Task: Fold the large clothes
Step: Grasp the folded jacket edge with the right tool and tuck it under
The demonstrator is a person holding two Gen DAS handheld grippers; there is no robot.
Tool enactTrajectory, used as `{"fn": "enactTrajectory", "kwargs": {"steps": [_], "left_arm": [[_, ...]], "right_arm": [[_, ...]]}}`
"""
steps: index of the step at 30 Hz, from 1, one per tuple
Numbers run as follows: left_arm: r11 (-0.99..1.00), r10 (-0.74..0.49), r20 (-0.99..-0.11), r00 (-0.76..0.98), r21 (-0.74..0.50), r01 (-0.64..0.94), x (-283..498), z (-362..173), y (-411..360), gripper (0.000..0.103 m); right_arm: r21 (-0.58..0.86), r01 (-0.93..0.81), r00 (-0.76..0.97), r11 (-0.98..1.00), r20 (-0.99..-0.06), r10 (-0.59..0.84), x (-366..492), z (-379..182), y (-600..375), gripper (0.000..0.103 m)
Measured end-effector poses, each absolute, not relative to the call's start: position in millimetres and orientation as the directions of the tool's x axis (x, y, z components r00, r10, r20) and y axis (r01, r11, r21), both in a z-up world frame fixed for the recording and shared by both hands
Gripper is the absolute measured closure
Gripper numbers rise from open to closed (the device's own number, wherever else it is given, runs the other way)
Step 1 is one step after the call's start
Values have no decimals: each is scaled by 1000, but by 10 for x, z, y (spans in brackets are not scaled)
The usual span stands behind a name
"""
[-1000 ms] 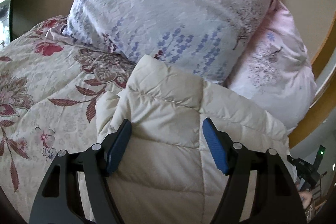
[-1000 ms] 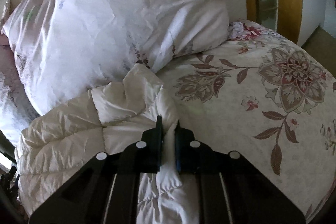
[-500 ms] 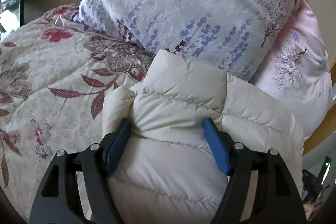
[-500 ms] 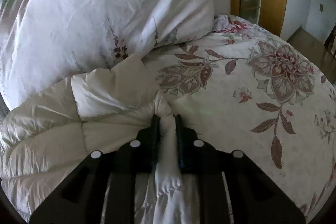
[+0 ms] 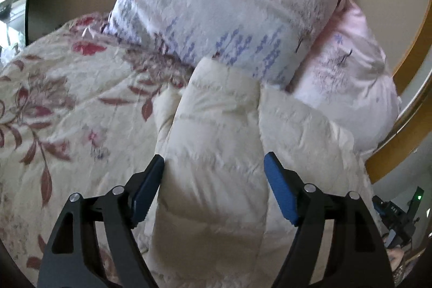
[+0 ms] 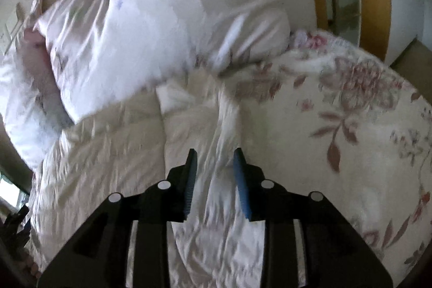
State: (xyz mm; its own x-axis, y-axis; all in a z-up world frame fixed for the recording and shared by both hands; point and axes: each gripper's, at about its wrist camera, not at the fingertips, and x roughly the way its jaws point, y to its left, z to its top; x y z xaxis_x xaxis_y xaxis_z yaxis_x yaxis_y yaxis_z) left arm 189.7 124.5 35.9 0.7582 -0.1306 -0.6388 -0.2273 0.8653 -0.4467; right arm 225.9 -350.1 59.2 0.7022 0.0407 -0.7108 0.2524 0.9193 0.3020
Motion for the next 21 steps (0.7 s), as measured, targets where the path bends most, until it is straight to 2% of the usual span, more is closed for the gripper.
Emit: {"fn": "enactTrajectory", "kwargs": {"steps": [3,6,8,11,13,18,21], "left_arm": [[850,-141,-686,714,-453,-268,1987,194,1238,27],[840,-150,-680,718,-470,-271,1916,197,1260,27],[827,-171,-649,741,-504,-250,1784,290,1321,27],[807,-182,-613,769,-540,-239,1555,395,1418,27],[780,-199,-593,781,-578,-240,1390,409,1499,27],[685,-269,-577,771,-678,-268,1068,261,1606,27],[628,-305,-565,767,-724,-284,932,168,1587,27]], "right_arm": [[299,266,633,917,-771,68,2387,366,-3488,72],[340,275,629,899,-771,98,2361,379,-3539,68],[400,270,653,876,-744,139,2242,463,-3608,51],[462,278,701,842,-697,152,1958,596,-3725,40],[510,292,722,809,-672,164,1757,625,-3829,36],[643,347,712,682,-654,255,1432,449,-4056,35],[676,370,702,637,-653,285,1328,352,-4097,35]]}}
